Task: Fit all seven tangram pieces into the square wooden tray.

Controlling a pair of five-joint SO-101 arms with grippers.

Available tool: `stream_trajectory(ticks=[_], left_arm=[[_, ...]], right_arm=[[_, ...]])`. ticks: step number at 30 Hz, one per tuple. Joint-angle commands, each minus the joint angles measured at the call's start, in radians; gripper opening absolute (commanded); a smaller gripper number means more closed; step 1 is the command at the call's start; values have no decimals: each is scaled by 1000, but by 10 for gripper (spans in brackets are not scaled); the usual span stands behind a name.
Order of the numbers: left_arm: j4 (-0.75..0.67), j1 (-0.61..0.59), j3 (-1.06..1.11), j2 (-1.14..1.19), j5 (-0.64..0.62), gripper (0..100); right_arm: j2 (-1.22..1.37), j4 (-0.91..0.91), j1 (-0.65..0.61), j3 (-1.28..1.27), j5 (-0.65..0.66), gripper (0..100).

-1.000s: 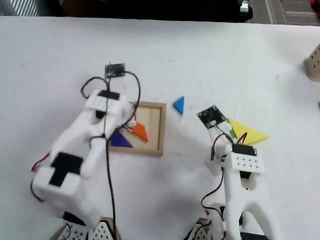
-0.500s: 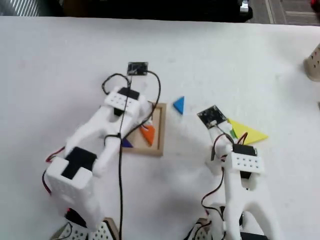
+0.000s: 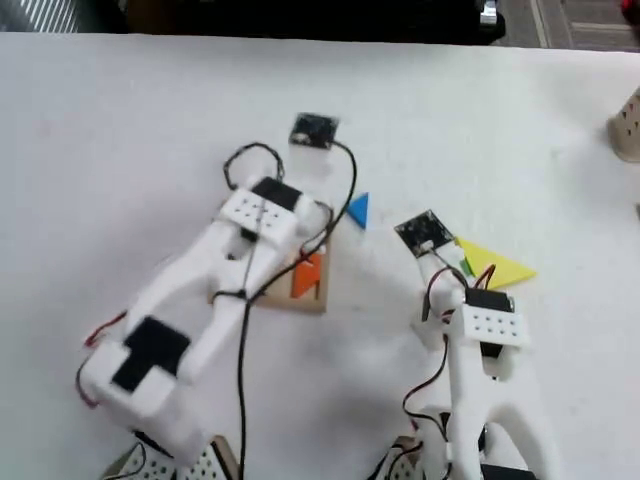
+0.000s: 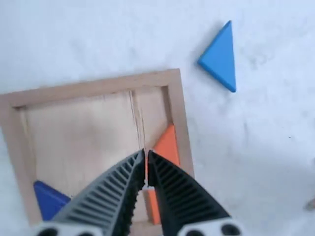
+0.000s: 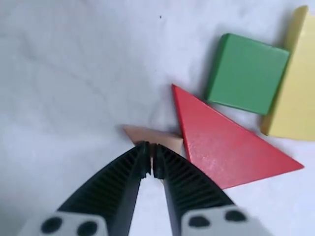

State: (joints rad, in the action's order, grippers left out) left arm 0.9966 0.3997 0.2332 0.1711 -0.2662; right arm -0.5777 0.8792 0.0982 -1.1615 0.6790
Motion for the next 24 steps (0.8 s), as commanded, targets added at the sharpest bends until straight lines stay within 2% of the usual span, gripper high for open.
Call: stream_trajectory(ticks=[1,5,7,13,18,24], left_arm=[[-25,65,104,-199,-8,35],[-196,148,295,-202,-2,37],[-232,173,325,-186,52,36],[-212,168,331,-173,81,35],[-124,101,333,-170,83,35],[-115,56,345,-150,98,38]], right_arm=[[-25,-21,5,0,15,20],[-25,-21,5,0,15,20],[-25,-21,5,0,15,20],[-25,-22,5,0,15,21],[-25,-35,5,-2,15,21],[-25,-35,5,-8,15,21]])
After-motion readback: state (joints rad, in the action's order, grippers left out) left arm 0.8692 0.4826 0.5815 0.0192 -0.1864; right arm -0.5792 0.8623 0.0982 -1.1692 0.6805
